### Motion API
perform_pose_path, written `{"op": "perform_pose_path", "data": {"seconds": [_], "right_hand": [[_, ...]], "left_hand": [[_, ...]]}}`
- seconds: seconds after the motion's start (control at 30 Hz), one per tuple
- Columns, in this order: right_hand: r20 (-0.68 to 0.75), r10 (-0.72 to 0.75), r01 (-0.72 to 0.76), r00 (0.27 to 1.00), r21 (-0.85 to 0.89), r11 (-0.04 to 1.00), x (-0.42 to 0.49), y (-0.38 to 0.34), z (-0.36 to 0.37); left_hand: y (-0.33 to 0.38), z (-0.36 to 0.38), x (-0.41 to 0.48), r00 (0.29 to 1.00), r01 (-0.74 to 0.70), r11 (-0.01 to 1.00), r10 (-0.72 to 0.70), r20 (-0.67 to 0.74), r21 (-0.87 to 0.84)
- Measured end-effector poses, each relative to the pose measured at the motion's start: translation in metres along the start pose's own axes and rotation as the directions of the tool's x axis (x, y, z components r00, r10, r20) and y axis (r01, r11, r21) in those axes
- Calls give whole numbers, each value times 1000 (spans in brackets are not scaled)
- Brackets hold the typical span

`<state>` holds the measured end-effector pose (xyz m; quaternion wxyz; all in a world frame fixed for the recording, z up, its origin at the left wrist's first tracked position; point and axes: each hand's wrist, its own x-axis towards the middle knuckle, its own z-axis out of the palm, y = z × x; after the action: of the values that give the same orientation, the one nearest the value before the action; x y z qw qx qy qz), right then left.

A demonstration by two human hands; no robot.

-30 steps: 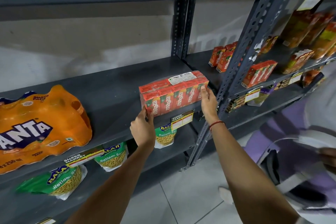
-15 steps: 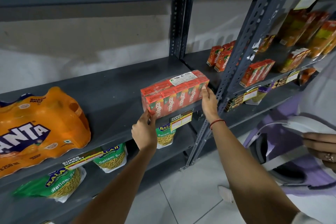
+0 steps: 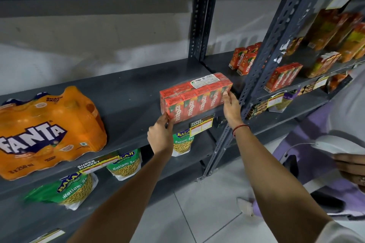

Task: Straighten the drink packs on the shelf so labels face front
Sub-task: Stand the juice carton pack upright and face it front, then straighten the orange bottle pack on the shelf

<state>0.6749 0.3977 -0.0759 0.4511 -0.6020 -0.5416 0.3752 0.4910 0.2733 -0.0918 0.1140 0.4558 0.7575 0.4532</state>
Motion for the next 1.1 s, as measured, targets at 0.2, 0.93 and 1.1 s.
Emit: {"op": "perform_pose_path", "data": {"seconds": [0.2,0.93,1.1], "right_hand": [[-282,-44,42,958,-14,999,-46,7,27],[513,-351,360,784,86,929,-217,-85,229],[529,-373,401,762,67,914,-215,-85,231]], "left_hand": [[-16,-21,-8,995,-70,985,79,52,-160],[-174,-266,-13,921,226,953,-277,-274,-203],[-176,-271,-10,922,257,931,-316,-225,-258]]}}
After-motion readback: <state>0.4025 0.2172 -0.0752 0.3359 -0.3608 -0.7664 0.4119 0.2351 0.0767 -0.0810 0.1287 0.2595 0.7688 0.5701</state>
